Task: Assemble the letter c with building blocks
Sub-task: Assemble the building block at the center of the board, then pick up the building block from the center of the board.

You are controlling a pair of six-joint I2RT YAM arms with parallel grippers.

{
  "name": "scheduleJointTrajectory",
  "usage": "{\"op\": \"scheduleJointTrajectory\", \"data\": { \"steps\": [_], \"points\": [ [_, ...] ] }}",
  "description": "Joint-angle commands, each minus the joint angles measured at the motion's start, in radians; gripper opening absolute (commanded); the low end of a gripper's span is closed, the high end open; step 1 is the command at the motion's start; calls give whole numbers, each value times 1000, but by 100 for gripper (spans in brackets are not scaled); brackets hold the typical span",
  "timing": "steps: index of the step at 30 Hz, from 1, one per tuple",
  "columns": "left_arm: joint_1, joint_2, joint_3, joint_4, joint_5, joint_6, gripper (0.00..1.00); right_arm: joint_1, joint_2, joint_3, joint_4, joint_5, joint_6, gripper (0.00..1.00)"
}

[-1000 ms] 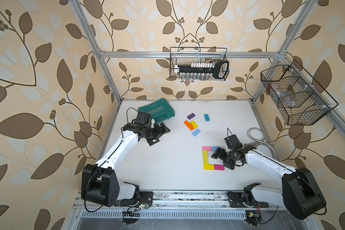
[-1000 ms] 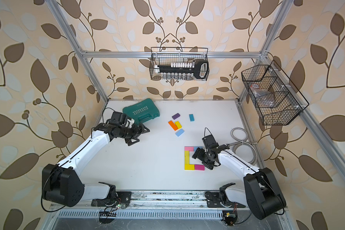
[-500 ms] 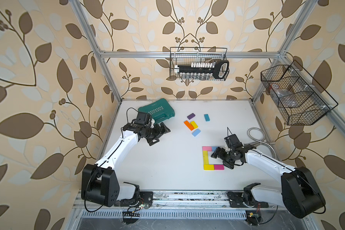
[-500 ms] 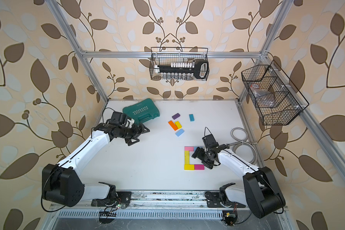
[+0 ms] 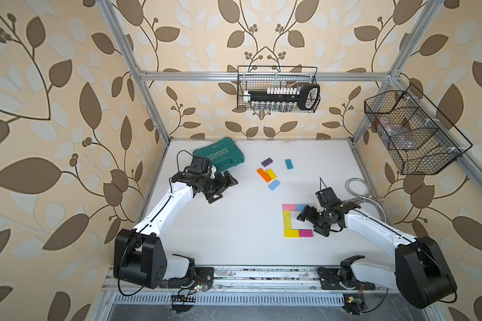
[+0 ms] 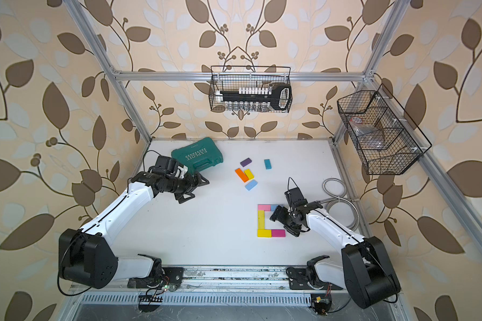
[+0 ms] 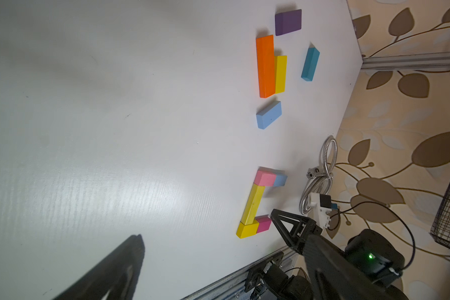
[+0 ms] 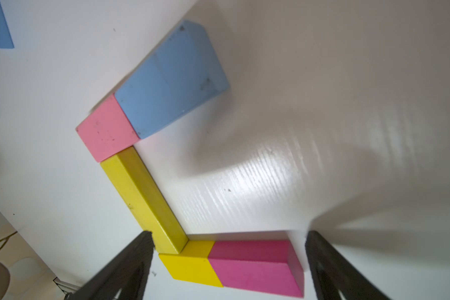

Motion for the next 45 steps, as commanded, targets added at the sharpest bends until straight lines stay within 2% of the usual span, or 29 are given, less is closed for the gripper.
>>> {"op": "scheduleJointTrajectory", "data": {
  "steps": [1, 6, 10, 13, 19, 26, 32, 37, 45],
  "points": [
    [-13, 3, -3, 9, 2, 12, 99, -12, -47, 73, -87, 54, -56, 90],
    [-13, 23, -31, 22, -6, 23, 99, -16, -53, 219, -168, 117, -123, 90],
    [-12, 69, -37, 46, -12, 21, 99, -15, 28, 349, -188, 135, -183, 89],
    [-13, 136, -1, 29, -32, 36, 99, -10, 140, 470, -192, 118, -249, 88],
    [-10, 257, 125, -16, -53, 66, 99, 51, 437, 765, -238, 166, -408, 89],
    [34, 367, 247, -34, 4, 81, 99, 135, 775, 1087, -334, 221, -593, 91],
    [58, 398, 279, -51, 47, 99, 99, 150, 915, 1219, -349, 232, -669, 92],
    [64, 406, 284, -57, 66, 111, 99, 167, 995, 1304, -379, 240, -649, 92],
    [66, 406, 278, -66, 81, 125, 99, 203, 1042, 1296, -369, 293, -729, 92]
  ]
}}
